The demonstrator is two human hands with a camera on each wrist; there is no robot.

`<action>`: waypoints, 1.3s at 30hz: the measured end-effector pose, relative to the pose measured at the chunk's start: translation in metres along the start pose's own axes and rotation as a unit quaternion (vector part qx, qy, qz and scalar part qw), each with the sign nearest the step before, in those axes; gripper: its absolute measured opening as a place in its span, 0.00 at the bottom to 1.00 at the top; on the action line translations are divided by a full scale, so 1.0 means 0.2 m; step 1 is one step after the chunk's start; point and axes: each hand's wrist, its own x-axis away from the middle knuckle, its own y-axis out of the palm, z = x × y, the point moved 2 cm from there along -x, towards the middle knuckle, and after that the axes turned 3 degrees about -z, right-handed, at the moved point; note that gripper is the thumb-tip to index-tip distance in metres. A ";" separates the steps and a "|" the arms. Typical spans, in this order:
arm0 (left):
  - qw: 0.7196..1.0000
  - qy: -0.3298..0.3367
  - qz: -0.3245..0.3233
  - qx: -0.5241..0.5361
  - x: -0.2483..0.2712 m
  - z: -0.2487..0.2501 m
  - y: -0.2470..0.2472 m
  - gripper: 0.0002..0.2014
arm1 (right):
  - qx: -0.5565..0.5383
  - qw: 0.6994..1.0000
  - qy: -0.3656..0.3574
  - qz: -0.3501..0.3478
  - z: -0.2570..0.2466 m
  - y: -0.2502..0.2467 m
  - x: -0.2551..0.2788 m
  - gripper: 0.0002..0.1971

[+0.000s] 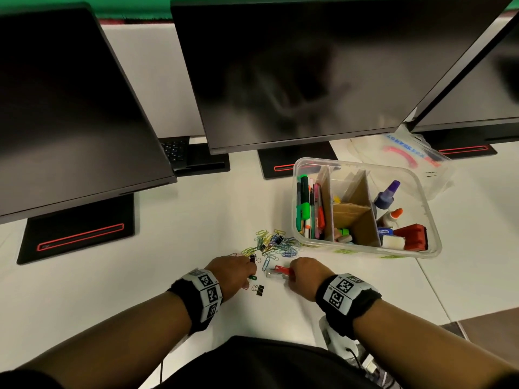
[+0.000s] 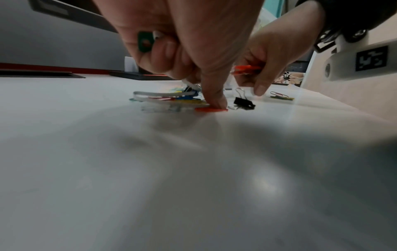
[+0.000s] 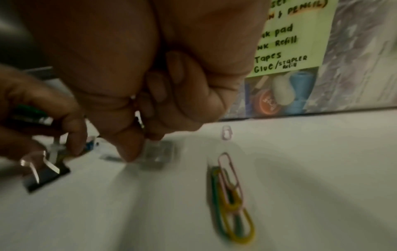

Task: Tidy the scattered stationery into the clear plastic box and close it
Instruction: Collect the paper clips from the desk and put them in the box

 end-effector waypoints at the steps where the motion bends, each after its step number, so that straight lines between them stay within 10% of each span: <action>1: 1.000 -0.002 0.001 0.000 0.00 -0.01 0.00 0.11 | -0.011 1.000 -0.002 -0.001 0.00 -0.03 0.02 0.09; 17: 0.986 -0.043 0.121 0.108 0.01 0.00 -0.24 0.15 | -0.332 0.943 -0.033 0.001 -0.02 -0.57 0.24 0.04; 28: 0.885 -0.077 0.267 0.373 -0.01 -0.02 -0.55 0.07 | -0.173 0.969 0.097 0.148 0.28 -0.87 0.19 0.07; 39: 0.819 -0.105 0.315 0.467 0.00 0.11 -0.61 0.09 | -0.060 0.981 0.143 0.114 0.45 -0.90 0.07 0.15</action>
